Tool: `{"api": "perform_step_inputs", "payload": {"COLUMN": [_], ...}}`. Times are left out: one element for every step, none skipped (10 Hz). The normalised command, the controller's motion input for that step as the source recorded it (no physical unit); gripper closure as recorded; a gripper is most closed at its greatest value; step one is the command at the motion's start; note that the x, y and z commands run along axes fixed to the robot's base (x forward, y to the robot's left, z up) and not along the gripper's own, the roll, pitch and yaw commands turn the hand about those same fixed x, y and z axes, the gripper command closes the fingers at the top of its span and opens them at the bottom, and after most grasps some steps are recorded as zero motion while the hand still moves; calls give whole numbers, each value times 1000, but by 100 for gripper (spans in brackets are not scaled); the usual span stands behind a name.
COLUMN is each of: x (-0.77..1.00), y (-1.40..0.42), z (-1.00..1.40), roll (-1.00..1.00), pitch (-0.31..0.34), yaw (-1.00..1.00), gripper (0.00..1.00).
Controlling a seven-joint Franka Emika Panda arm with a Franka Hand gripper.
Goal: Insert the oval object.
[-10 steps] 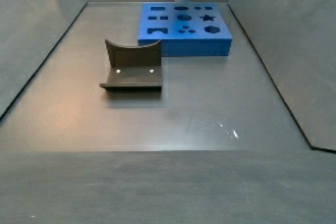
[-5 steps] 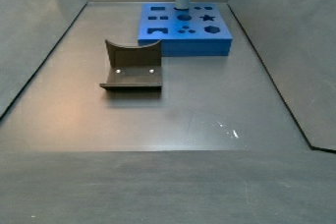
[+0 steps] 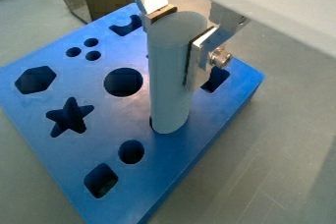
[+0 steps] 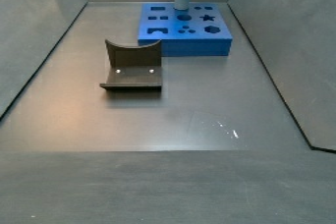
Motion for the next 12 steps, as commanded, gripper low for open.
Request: {"api": "perform_step_inputs", "payload": {"x": [0,0,0,0,40,46,49,37,0,0,31,0], "y": [0,0,11,0,0,0,0,0,0,0,0,0], "z": [-434,-406,-400,-420,-574,-591,-449,-386,-414,-200,-43,0], "roll": [0,0,0,0,0,9,53,87,116,0,-20,0], "pitch": [-26,-6,-14,-37,-84,-93,-30,0,-43,-140,0,0], "yaw": [-186,-177,-86,-26,-63,-69,-63,-46,-11,0,0,0], "gripper": [100,100,100,100,100,100,100,100,100,100,100,100]}}
